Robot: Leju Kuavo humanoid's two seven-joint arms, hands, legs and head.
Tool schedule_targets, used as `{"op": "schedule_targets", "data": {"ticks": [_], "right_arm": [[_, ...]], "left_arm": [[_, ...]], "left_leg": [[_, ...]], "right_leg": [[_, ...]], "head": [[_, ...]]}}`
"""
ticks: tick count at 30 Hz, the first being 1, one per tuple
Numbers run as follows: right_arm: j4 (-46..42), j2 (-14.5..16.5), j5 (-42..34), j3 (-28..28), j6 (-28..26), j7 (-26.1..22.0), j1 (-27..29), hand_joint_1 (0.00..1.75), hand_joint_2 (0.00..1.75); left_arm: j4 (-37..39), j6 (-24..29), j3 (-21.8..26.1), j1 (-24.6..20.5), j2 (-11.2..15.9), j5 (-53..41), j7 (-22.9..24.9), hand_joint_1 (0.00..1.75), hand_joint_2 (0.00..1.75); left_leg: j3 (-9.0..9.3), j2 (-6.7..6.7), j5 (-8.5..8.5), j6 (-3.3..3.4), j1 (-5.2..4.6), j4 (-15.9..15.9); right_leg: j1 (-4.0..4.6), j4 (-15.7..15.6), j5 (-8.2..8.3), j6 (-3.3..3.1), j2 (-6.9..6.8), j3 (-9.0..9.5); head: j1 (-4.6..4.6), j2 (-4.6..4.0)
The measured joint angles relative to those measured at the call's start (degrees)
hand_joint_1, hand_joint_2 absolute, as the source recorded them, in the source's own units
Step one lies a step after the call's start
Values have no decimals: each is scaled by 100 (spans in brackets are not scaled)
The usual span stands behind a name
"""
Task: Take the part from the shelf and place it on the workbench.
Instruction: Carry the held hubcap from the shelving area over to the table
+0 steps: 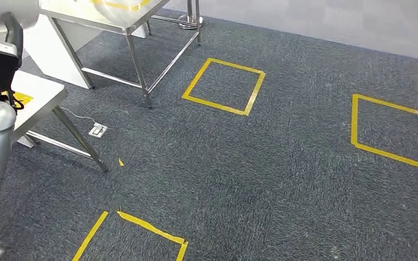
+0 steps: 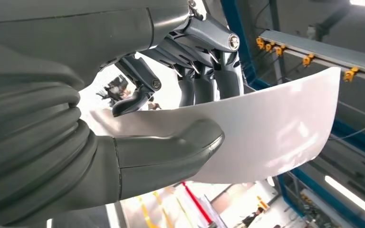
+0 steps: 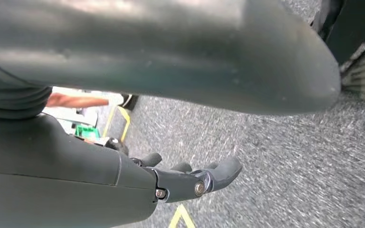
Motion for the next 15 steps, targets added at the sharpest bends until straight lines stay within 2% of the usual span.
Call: {"op": "schedule_targets", "data": {"ticks": [1, 2, 3, 4, 6, 7, 8, 10, 12, 14, 15], "right_arm": [[0, -1, 1, 0, 0, 5, 8, 0, 0], [0, -2, 1, 0, 0, 12, 13, 0, 0], [0, -2, 1, 0, 0, 18, 13, 0, 0], [0, -2, 1, 0, -1, 23, 11, 0, 0], [0, -1, -1, 0, -3, 13, 4, 0, 0], [0, 1, -1, 0, -4, 1, 3, 0, 0], [0, 2, -1, -1, -6, -8, 2, 0, 0], [0, 3, 1, -2, -10, -13, -5, 0, 0], [0, 2, 7, -4, -14, -7, -15, 0, 0], [0, 2, 15, -4, -15, -5, -11, 0, 0], [0, 3, 24, -4, -15, -4, -6, 0, 0]], "left_arm": [[1, 0, -1, 11, -10, -5, 5, 175, 175], [2, 0, -2, 22, -19, -15, 11, 175, 175], [2, 1, -3, 31, -22, -24, 17, 175, 175], [2, 3, -4, 35, -26, -33, 22, 175, 175], [-2, 13, -5, 27, -33, -43, 28, 175, 175], [-5, 21, -5, 21, -35, -45, 30, 175, 175], [-8, 27, -5, 18, -36, -46, 32, 175, 175], [-10, 35, -5, 23, -20, -48, 37, 175, 175], [-11, 45, -5, 21, 6, -48, 41, 175, 175], [-13, 56, -5, 35, 18, -49, 43, 175, 175], [-13, 59, -5, 59, 21, -49, 43, 175, 175]], "left_leg": [[-5, -57, -3, 3, 1, 9], [-11, -118, -7, 0, 5, 23], [-15, -177, -13, -11, 12, 41], [-18, -232, -25, -29, 22, 65], [-47, -323, -57, -90, 25, 125], [-64, -361, -64, -126, 21, 141], [-78, -397, -61, -163, 20, 140], [-93, -440, -43, -229, 31, 116], [-190, -277, -159, -281, 29, 292], [-472, -47, -480, -317, 25, 896], [-654, -1, -646, -332, 30, 1280]], "right_leg": [[-6, 247, -48, 9, 17, -148], [-12, 284, 16, 13, 24, -198], [-20, 97, 178, 16, 36, -133], [-34, -269, 393, 19, 73, 30], [-59, -952, 650, 17, 205, 355], [-62, -1125, 687, 4, 242, 441], [-54, -1173, 673, -22, 248, 463], [-43, -1200, 702, -102, 166, 471], [-51, -1240, 731, -184, 94, 485], [-52, -1260, 736, -234, 19, 491], [-49, -1260, 732, -246, -21, 491]], "head": [[4, 0], [7, 0], [10, 0], [12, 0], [15, 0], [15, 0], [18, 0], [21, 0], [2, 0], [-20, 0], [-22, 0]]}}
